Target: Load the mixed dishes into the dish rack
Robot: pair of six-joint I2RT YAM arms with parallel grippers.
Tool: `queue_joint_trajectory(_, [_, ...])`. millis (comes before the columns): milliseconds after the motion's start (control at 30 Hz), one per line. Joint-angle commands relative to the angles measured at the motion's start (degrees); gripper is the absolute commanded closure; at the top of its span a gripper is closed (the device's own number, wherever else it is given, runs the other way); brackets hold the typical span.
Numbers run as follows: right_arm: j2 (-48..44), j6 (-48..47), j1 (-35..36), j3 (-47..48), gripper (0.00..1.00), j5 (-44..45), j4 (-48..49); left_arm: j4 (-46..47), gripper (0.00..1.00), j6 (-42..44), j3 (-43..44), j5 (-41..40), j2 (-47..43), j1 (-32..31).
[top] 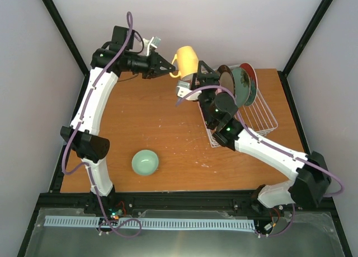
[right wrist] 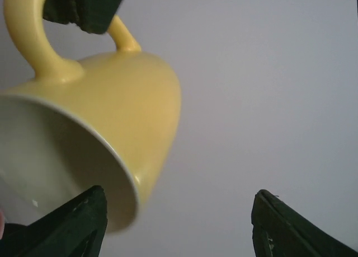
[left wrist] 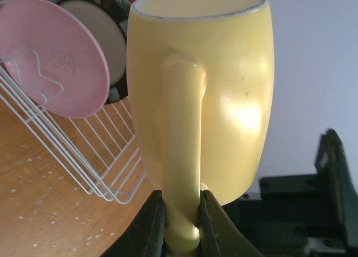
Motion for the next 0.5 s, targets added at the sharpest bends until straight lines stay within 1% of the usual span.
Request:
queue_joint_trajectory(0, [-8.06,9.32,2.49,-1.92,0.31,5.76,-7.03,5.76,0.99,3.49,2.98,-4.75,-0.12,-0.06])
queue_joint_trajectory(100, [-14.64,26.84,4.75,-0.26,0.33,9.02,-15.5,9.16,0.99,4.94,1.78,-8.31,-0.65,-0.08])
queue_joint_trajectory(200, [-19.75,45.89,5.37,3.82,0.37,12.17,-26.4,17.45,1.0,7.46,-3.07,-11.73,-3.22,-2.22])
queue_joint_trajectory(233, [-21.29,50.52,5.43,4.43,0.37,13.27,-28.01,20.35,0.99,8.28,-5.24,-13.54,-4.28,-3.35])
queue_joint_trajectory(300, [-23.98,56.46,5.38,4.97,0.38,14.99,-29.19,25.74,0.99,9.28,-8.88,-15.63,-5.87,-5.76])
queue_joint_trajectory(333, [-25.22,57.91,5.38,5.18,0.39,15.57,-28.75,27.58,0.99,10.22,-10.23,-16.77,-6.11,-7.25])
queue_joint_trajectory(467, [-27.04,59.44,5.38,8.0,0.41,16.66,-27.18,35.52,0.99,14.35,-15.04,-21.8,-6.7,-13.85])
